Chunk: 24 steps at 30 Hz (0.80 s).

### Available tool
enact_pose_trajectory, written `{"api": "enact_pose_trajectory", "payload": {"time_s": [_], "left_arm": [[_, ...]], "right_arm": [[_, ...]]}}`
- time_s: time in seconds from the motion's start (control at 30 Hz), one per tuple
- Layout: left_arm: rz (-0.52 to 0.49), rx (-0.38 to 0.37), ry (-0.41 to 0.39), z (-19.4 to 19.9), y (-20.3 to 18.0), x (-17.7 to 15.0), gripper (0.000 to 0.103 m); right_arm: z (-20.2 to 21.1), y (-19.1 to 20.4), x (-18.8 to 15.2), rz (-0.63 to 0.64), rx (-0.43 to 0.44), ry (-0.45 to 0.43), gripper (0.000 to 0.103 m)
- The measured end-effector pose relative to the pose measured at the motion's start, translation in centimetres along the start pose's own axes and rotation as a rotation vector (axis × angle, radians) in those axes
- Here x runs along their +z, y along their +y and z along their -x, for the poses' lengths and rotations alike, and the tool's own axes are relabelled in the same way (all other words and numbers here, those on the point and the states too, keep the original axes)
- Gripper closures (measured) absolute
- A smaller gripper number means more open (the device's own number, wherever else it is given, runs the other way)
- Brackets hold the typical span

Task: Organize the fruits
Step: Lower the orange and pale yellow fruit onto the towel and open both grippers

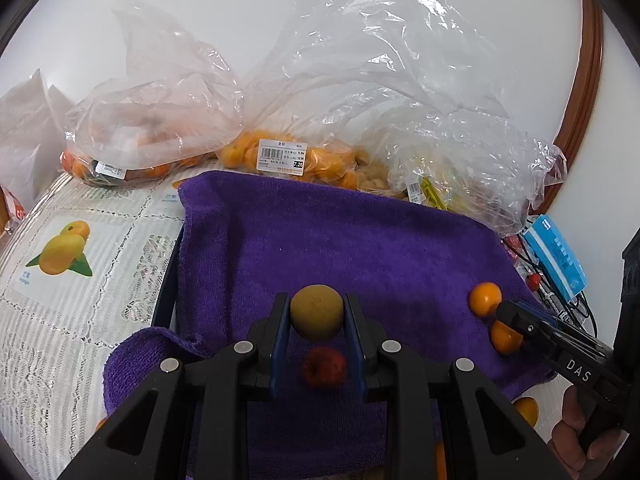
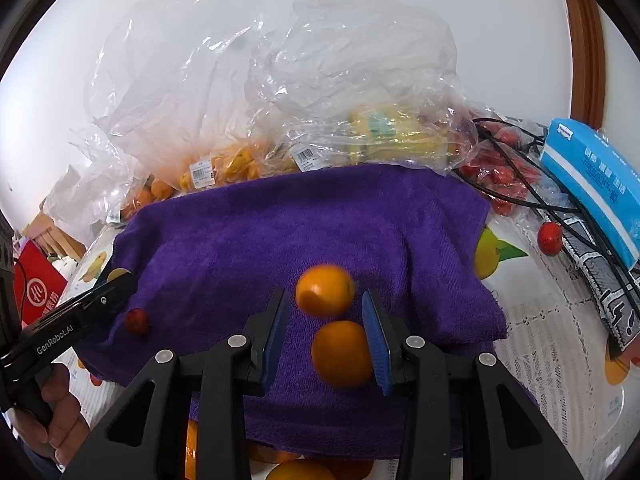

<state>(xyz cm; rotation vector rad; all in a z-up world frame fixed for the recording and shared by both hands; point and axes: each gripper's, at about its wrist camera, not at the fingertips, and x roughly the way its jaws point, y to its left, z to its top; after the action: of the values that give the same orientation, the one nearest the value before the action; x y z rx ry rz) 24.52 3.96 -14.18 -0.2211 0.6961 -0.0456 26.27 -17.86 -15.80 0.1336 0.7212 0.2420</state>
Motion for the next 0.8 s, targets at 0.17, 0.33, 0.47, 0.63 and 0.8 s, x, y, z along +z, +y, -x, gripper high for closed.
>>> {"api": "enact_pose_trajectory", "payload": {"time_s": [0.17,0.33,0.47,0.63,0.8], "left_arm": [[-0.001,-0.005,0.008,-0.09,-0.01,-0.04,0.078],[-0.003,-0.002,0.010,-0.07,-0.03,-0.05,0.078],[0.001,-0.001,0.010,-0.05,-0.02,0.00,0.078],[0.011,-0.004,0.028,-0.26,0.16,0.08,0.077],[0.027,-0.013,0.040,-0.35,0.44,0.20,0.070]], "right_arm": [[0.01,0.01,0.06,-0.003,-0.002,-0.001,0.064],[0.19,-0.21,0.09,-0.011,0.001,-0.009,0.064],[0.41,-0.50,0.17,-0.022,0.004,-0.013,0.063],[0.63,-0.68,0.28,-0.027,0.003,-0.015,0.060],[0.69,-0.47,0.33,-0.020,0.003,-0.013,0.060]]}}
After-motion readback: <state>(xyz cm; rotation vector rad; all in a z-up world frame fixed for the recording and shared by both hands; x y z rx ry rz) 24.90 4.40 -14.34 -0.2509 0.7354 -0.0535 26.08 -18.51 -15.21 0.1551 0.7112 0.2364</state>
